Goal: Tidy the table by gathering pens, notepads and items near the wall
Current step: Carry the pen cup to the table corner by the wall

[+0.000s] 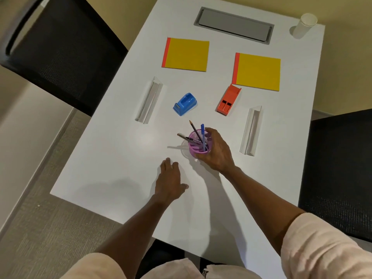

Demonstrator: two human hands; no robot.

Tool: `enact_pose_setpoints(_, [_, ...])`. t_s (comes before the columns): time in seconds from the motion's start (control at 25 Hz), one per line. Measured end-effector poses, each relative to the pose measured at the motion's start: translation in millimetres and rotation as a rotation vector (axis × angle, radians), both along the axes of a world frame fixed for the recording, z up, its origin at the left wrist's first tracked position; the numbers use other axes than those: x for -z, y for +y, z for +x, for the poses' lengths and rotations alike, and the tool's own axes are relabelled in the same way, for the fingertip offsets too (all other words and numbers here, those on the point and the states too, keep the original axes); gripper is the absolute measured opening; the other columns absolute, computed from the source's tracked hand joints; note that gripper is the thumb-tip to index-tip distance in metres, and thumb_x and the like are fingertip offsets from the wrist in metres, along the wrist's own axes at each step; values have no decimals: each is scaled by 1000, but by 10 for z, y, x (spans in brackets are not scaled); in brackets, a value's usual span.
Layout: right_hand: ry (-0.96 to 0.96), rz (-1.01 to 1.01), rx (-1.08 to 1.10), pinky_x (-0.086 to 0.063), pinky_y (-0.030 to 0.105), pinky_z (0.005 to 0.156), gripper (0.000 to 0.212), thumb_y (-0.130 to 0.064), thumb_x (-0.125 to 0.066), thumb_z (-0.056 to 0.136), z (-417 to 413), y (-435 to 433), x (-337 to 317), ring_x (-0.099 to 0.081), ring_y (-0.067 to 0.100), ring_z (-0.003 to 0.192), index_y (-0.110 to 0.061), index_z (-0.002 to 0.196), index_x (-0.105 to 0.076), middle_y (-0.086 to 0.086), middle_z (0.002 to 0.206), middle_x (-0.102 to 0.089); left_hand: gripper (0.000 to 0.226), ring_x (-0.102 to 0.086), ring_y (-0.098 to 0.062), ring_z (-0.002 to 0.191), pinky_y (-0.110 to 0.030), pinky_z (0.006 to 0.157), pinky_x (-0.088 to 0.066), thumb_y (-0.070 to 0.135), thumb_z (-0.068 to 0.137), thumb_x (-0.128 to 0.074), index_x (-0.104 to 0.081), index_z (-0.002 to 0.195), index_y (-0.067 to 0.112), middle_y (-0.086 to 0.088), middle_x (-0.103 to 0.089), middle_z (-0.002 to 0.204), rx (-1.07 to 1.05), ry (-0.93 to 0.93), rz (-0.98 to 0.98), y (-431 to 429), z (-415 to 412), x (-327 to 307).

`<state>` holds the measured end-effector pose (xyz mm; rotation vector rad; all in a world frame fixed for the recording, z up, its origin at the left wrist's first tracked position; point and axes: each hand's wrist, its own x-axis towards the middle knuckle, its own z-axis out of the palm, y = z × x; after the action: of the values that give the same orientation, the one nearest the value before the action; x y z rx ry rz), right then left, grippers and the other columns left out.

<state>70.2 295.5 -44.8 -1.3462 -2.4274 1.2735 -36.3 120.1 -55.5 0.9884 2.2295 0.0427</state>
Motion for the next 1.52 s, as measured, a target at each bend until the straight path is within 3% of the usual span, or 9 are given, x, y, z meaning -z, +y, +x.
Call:
enact_pose_setpoints(0.28, [170,-43,63,-59,33,98,95,-60,-85,66,68,-397,-470,-66,18,117,-17,142,-46,-1,138,-64,99,-53,-23,145,-47,118,-52,48,80,-92,-40,159,21,-2,-52,160,-192,-239,539,71,-107,-294])
enact_pose_setpoints(0.44, [205,-54,158,-57,29,100,83,-38,-94,72,263,-774,-831,-64,11,113,-14,139,-51,-1,134,-65,92,-63,-18,130,-43,106,-61,59,77,-89,-45,151,29,6,-61,147,-185,-351,668,-28,-3,-398])
enact_pose_setpoints(0.52, [224,-68,203,-53,25,103,74,-17,-94,77,319,-1006,-961,-61,3,110,-16,136,-52,-3,132,-63,85,-67,-19,122,-45,102,-63,68,76,-78,-49,146,32,3,-65,141,-203,-392,691,-126,96,-455])
enact_pose_setpoints(0.64, [210,-22,260,-50,12,100,75,-15,-93,77,290,-1226,-1116,-60,5,109,-11,140,-52,-1,132,-62,78,-68,-23,120,-50,101,-62,73,75,-73,-46,139,40,-3,-66,136,-218,-492,730,-173,94,-546])
enact_pose_setpoints(0.72, [197,-39,284,-52,21,103,79,-17,-93,78,281,-1353,-1205,-60,9,114,-7,144,-50,3,137,-61,89,-69,-22,119,-47,98,-65,81,71,-77,-49,141,34,-1,-68,135,-174,-551,743,-213,16,-571])
enact_pose_setpoints(0.84, [200,30,282,-55,15,92,75,-35,-88,81,393,-1480,-1339,-62,7,114,-15,144,-54,-5,134,-60,98,-69,-4,119,-22,86,-66,69,64,-88,-38,143,38,22,-62,134,-130,-562,727,-318,-59,-690])
enact_pose_setpoints(0.96, [174,177,333,-55,18,72,48,-37,-76,91,583,-1501,-1422,-65,12,96,-16,134,-69,0,121,-64,92,-58,18,120,0,75,-53,59,63,-88,-30,134,53,49,-50,126,-19,-611,693,-387,-64,-835])
enact_pose_setpoints(1.24, [237,257,414,-56,21,64,20,-13,-80,91,1084,-1552,-1556,-67,19,85,-10,111,-82,5,97,-68,92,-58,7,127,-10,81,-58,38,72,-94,-35,136,63,46,-52,130,247,-751,579,-618,349,-1125])
enact_pose_setpoints(1.52, [318,230,444,-50,10,66,37,-46,-78,85,1832,-1784,-1806,-66,5,85,-22,114,-81,-11,100,-68,94,-60,5,128,-12,87,-60,33,75,-95,-34,133,75,44,-55,130,305,-753,621,-823,1184,-1400])
